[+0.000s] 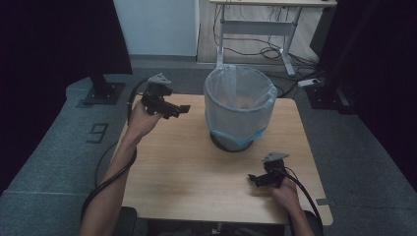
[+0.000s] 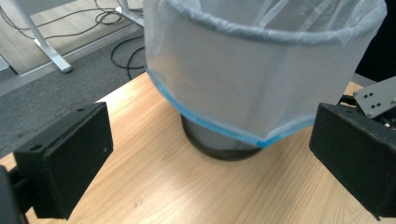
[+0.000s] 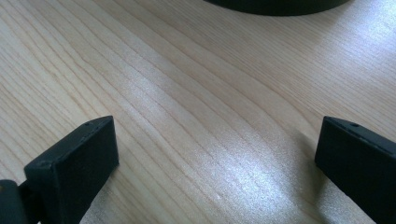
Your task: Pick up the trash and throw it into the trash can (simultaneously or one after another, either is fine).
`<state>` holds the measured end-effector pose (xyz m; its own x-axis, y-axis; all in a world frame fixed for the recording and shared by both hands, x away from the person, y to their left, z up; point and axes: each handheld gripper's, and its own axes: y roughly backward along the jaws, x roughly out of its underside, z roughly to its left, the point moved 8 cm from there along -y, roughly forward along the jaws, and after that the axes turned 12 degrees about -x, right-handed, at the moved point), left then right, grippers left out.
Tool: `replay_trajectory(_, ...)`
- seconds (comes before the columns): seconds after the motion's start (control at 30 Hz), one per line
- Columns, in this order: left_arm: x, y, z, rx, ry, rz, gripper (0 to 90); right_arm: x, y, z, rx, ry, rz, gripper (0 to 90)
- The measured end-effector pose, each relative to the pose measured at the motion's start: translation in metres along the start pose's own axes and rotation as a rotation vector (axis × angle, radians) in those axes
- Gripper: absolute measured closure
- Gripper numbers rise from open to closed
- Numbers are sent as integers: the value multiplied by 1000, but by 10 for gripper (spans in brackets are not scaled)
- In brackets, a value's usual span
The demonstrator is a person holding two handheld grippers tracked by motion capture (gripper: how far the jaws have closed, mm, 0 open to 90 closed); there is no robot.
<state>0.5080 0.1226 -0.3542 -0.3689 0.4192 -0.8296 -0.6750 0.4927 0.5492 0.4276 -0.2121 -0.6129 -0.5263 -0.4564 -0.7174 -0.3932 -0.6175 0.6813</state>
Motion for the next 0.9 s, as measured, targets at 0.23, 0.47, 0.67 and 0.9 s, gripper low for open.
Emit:
replay_trajectory(0.23,23,7,14,-9,35,-12,0,0,0,0,0,0,0,0)
replay_trajectory(0.47,41,12,23,-16,53,-22,0,0,0,0,-1,0,0,0)
replay_trajectory(0.67,54,15,27,-31,50,-13,0,0,0,0,1,0,0,0)
replay_trajectory(0.9,72,13,32,-38,69,-1,0,0,0,0,2,-2,-2,0)
